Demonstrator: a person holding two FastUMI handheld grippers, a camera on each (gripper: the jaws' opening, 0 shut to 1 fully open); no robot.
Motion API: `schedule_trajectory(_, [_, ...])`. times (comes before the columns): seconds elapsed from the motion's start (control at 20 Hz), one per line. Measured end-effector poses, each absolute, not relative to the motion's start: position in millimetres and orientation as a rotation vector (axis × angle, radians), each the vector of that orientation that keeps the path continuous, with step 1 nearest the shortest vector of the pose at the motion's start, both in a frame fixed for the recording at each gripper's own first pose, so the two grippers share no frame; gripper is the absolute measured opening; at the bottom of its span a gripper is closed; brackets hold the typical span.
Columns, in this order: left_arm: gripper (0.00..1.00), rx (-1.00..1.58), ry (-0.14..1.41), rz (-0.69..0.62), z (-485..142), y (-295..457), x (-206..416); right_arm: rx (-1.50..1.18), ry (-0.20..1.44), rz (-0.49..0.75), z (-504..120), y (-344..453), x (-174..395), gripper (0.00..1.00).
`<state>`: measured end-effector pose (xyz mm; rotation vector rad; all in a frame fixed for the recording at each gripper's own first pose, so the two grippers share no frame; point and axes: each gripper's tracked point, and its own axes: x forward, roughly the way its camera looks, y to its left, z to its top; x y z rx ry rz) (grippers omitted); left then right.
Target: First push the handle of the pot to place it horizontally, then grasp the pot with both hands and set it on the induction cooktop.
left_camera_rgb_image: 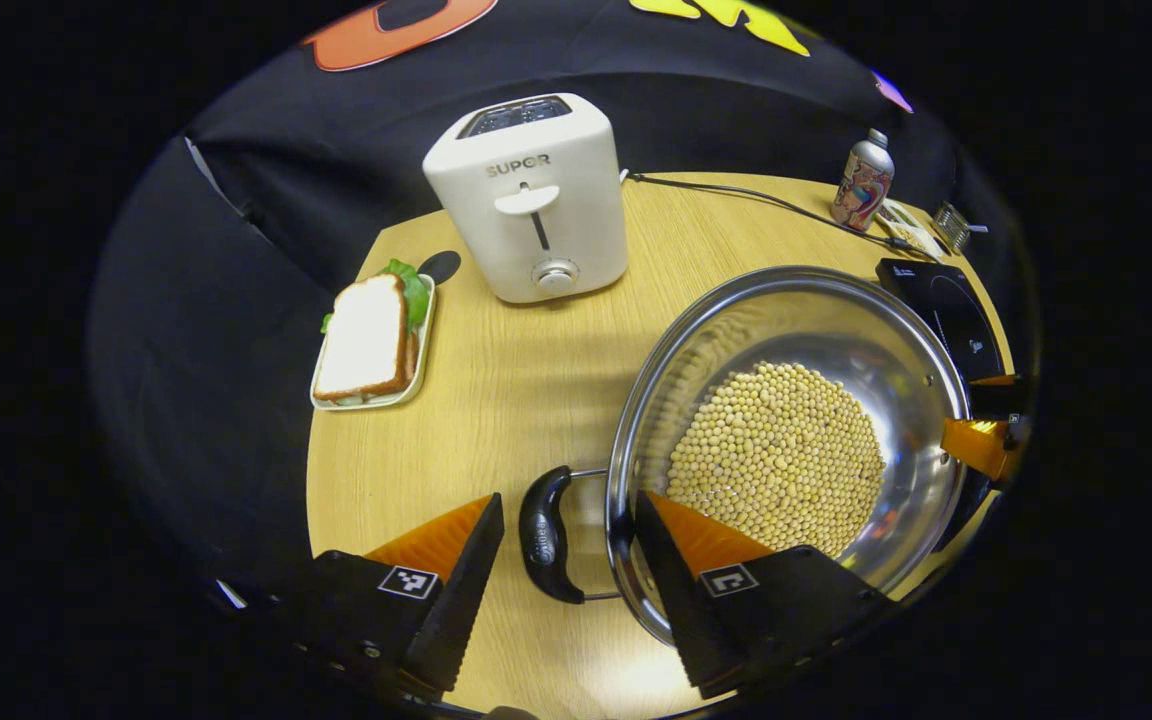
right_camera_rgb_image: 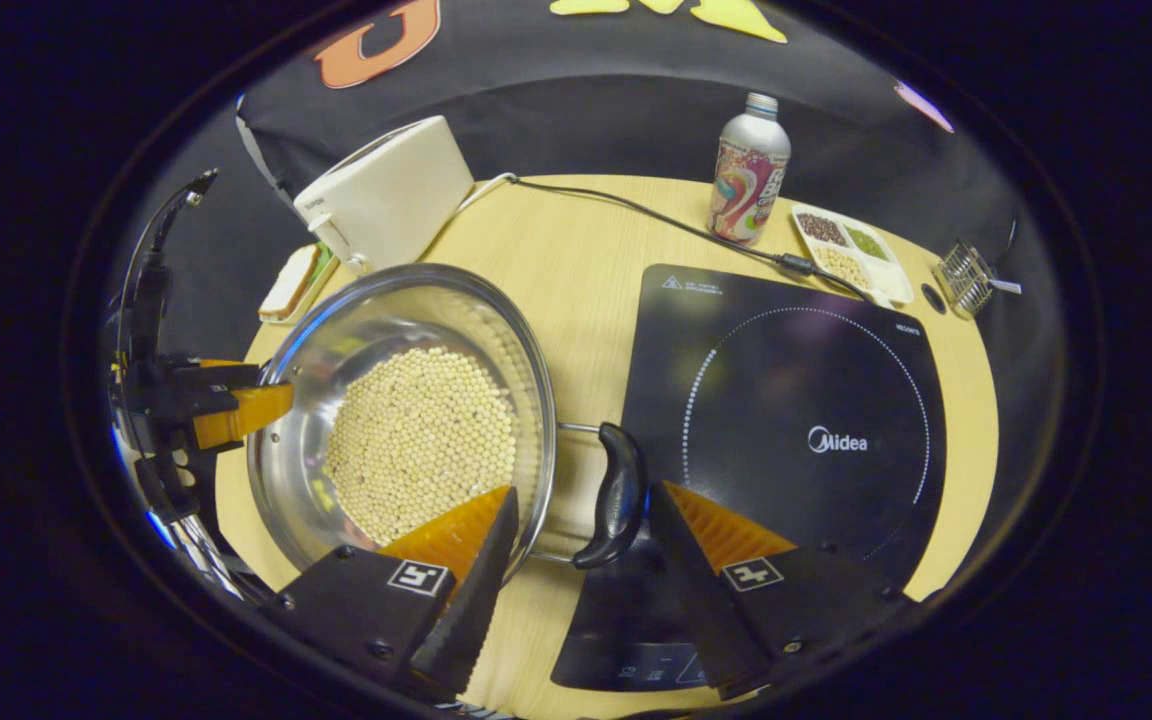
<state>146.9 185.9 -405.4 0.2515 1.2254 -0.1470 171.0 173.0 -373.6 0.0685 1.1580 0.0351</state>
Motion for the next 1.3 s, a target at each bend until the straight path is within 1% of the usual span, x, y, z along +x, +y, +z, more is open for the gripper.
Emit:
schedule_trajectory(0.1, [0.70,0.267,1.249,-0.140,-418.2,185.3,147.2,0.078,1.183,0.018,-373.2,170.6,172.4,0.82])
schedule_trajectory(0.15, [0.71,0.268,1.255,-0.145,-413.8,184.7,148.5,0.081,1.191,0.013,-374.1,171.0,173.1,0.77])
schedule_trajectory(0.2, [0.71,0.260,1.268,-0.155,-413.2,184.9,146.3,0.080,1.195,0.012,-373.0,170.9,174.7,0.76])
schedule_trajectory(0.25, [0.71,0.252,1.283,-0.161,-414.4,185.4,145.0,0.076,1.197,0.012,-372.9,170.3,175.6,0.72])
schedule_trajectory(0.3, [0.71,0.241,1.291,-0.155,-415.6,184.5,145.5,0.082,1.197,0.010,-372.6,170.4,174.8,0.71])
schedule_trajectory(0.35, [0.79,0.231,1.297,-0.146,-417.3,183.8,146.8,0.089,1.192,0.011,-371.5,170.1,174.5,0.66])
schedule_trajectory(0.4, [0.77,0.220,1.296,-0.135,-417.0,184.1,147.1,0.092,1.188,0.015,-373.1,170.7,176.2,0.65])
schedule_trajectory(0.45, [0.66,0.212,1.298,-0.127,-417.0,184.2,146.7,0.091,1.179,0.022,-373.2,170.0,176.8,0.64])
schedule_trajectory(0.5, [0.65,0.203,1.306,-0.109,-415.0,183.6,144.6,0.102,1.161,0.025,-372.3,169.9,177.2,0.63])
schedule_trajectory(0.55, [0.73,0.200,1.315,-0.103,-414.0,182.5,141.4,0.123,1.152,0.026,-371.2,169.6,176.8,0.62])
schedule_trajectory(0.6, [0.64,0.189,1.324,-0.099,-413.7,182.7,139.7,0.142,1.144,0.029,-371.0,169.0,175.7,0.62])
schedule_trajectory(0.7, [0.62,0.156,1.300,-0.097,-409.3,182.5,142.0,0.162,1.153,0.036,-369.1,165.8,168.2,0.58])
schedule_trajectory(0.85, [0.60,0.160,1.269,-0.093,-399.6,185.3,143.8,0.182,1.093,0.053,-357.9,162.2,168.3,0.53])
schedule_trajectory(0.9, [0.60,0.164,1.257,-0.095,-396.6,186.8,142.7,0.179,1.076,0.057,-353.6,158.9,167.7,0.53])
schedule_trajectory(0.95, [0.60,0.165,1.247,-0.095,-393.9,188.0,141.8,0.180,1.064,0.059,-347.2,158.8,163.9,0.56])
schedule_trajectory(1.15, [0.60,0.181,1.213,-0.115,-380.1,182.3,144.1,0.206,1.030,0.044,-318.7,151.0,144.5,0.55])
schedule_trajectory(1.2, [0.60,0.189,1.205,-0.122,-377.6,180.8,145.6,0.214,1.024,0.038,-314.0,146.3,140.2,0.53])
schedule_trajectory(1.25, [0.60,0.196,1.198,-0.134,-376.1,178.4,145.9,0.221,1.023,0.029,-309.7,142.0,136.0,0.55])
schedule_trajectory(1.3, [0.60,0.203,1.196,-0.147,-374.4,175.9,146.5,0.224,1.023,0.021,-304.0,136.8,130.1,0.53])
